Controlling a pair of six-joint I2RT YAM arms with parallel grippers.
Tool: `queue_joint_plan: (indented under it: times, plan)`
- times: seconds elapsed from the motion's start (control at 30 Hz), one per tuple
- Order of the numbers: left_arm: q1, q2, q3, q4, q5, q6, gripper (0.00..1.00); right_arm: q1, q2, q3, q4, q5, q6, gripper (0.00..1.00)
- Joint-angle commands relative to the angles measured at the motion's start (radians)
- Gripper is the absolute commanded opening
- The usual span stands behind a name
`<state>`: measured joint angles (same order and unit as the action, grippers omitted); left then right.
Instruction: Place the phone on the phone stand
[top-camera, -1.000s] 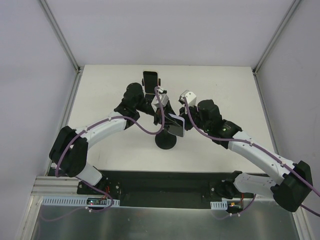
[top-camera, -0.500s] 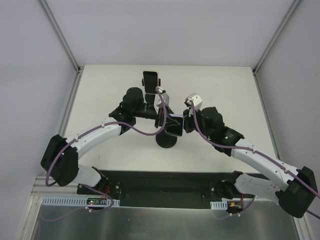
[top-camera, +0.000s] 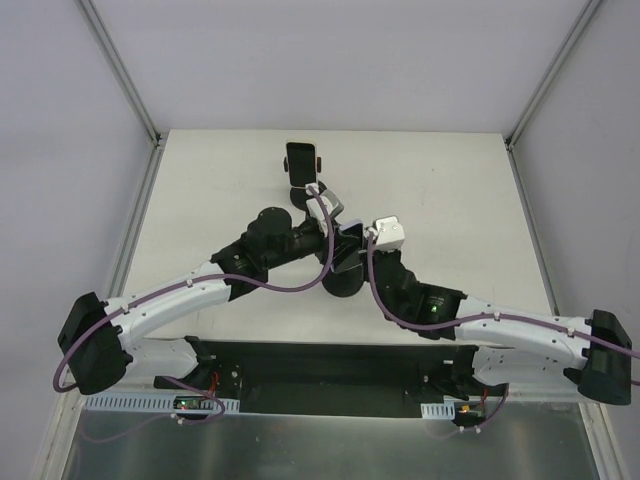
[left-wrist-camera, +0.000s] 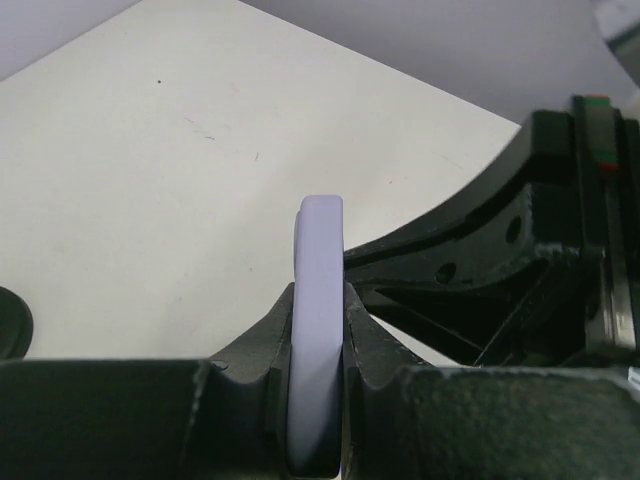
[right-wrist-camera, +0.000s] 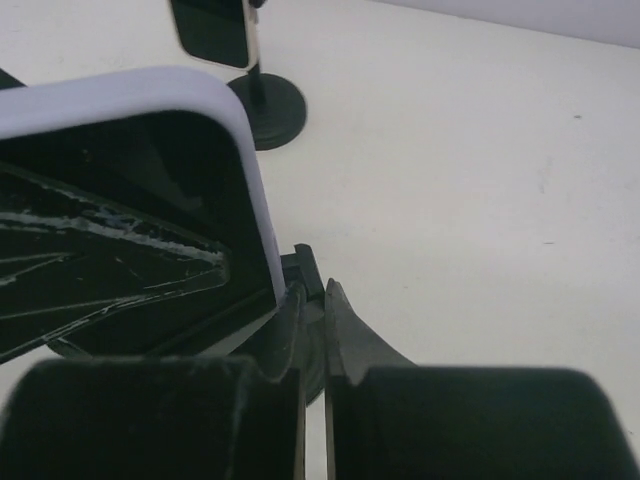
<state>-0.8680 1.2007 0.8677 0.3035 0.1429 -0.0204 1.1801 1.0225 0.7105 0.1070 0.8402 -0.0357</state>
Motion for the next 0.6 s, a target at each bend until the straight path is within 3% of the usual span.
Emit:
queue_joint_plan:
  times: [0.0, 0.23, 0.37, 0.47, 0.57]
  plan:
    - [0.07, 0.085, 0.027, -0.036, -0.476, 0.06, 0.0, 0.151, 0.016, 0.102, 0.072, 0.447, 0.027, 0.01]
    - [0.063, 0.157, 0.031, -0.02, -0.362, 0.129, 0.0, 0.282, 0.143, 0.221, 0.059, 0.516, 0.016, 0.0]
    - [0.063, 0.143, -0.01, -0.009, -0.296, 0.122, 0.0, 0.311, 0.073, 0.179, -0.016, 0.41, 0.033, 0.01]
    - [0.063, 0.142, -0.019, -0.009, -0.266, 0.122, 0.0, 0.316, -0.004, 0.138, -0.041, 0.312, 0.048, 0.1]
    - [0.063, 0.151, -0.029, 0.003, -0.255, 0.125, 0.0, 0.317, -0.061, 0.107, -0.082, 0.274, 0.086, 0.07]
